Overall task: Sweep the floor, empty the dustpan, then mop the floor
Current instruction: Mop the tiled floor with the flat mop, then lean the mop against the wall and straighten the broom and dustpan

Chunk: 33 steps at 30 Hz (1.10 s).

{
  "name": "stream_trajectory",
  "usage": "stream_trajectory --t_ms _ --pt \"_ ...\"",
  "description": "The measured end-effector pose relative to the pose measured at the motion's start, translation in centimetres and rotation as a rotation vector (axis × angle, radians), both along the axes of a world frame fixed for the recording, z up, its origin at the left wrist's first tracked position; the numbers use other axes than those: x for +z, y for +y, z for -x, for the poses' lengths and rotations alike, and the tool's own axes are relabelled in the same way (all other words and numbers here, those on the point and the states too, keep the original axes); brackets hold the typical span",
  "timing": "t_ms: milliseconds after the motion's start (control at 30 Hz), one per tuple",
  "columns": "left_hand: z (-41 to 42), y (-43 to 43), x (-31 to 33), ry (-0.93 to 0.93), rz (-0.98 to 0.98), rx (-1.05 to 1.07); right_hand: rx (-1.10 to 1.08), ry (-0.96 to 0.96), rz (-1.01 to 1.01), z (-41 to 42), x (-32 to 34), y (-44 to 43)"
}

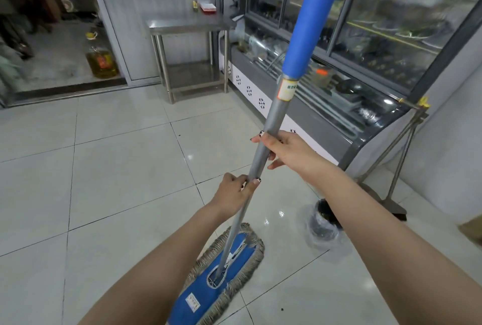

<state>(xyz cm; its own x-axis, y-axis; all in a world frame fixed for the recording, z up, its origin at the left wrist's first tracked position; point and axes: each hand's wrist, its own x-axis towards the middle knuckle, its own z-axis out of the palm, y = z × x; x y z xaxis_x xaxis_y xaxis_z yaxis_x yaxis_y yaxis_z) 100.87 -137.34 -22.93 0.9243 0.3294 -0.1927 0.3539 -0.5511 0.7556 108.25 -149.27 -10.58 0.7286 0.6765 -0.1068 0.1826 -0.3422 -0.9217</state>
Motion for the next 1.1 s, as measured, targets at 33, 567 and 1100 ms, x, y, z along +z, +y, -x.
stream_trajectory --t_ms 33,567,1100 --pt "-0.1 0.0 0.3 -0.024 0.013 0.002 0.006 -0.059 -0.003 -0.1 0.2 0.4" --pt "-1.2 0.9 1.5 -0.267 0.368 0.078 0.080 0.197 -0.422 -0.8 -2.2 5.2" --pt "-4.2 -1.6 7.2 -0.397 0.350 -0.005 -0.240 -0.012 -0.433 -1.1 4.8 2.8"
